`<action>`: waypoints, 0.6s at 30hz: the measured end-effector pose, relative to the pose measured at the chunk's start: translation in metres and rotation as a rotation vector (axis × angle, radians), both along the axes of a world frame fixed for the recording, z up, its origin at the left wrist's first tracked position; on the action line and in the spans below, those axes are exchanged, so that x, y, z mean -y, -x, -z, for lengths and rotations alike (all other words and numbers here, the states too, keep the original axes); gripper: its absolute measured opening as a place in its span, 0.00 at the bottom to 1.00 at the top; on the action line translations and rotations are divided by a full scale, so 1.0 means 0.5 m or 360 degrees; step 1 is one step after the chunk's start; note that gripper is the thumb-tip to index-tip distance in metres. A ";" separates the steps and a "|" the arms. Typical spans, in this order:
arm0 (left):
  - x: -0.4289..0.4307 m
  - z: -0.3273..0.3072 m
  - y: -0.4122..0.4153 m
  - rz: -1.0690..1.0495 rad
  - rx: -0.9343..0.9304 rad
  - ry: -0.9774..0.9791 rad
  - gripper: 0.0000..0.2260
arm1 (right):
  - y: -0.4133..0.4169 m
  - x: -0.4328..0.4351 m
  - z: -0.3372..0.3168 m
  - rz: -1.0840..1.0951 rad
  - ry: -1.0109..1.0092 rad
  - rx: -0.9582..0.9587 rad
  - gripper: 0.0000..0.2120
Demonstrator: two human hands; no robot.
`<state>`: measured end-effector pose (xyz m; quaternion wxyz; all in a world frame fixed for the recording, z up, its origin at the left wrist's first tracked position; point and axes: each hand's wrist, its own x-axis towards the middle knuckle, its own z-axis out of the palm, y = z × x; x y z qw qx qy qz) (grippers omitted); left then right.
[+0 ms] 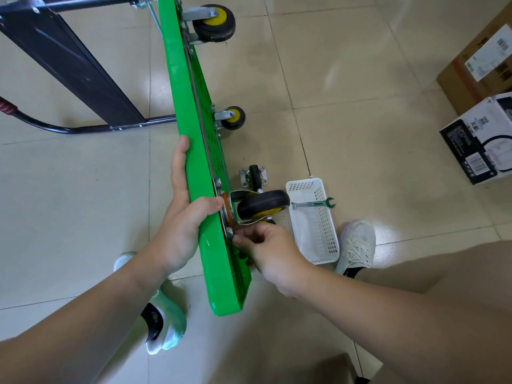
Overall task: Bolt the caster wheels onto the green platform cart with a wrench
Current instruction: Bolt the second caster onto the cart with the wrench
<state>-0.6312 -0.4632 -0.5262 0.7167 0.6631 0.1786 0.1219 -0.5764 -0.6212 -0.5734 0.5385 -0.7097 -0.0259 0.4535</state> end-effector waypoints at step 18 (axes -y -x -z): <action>-0.002 0.006 0.001 0.0011 -0.0037 -0.0021 0.43 | 0.006 0.000 0.009 0.0026 -0.0005 0.0055 0.02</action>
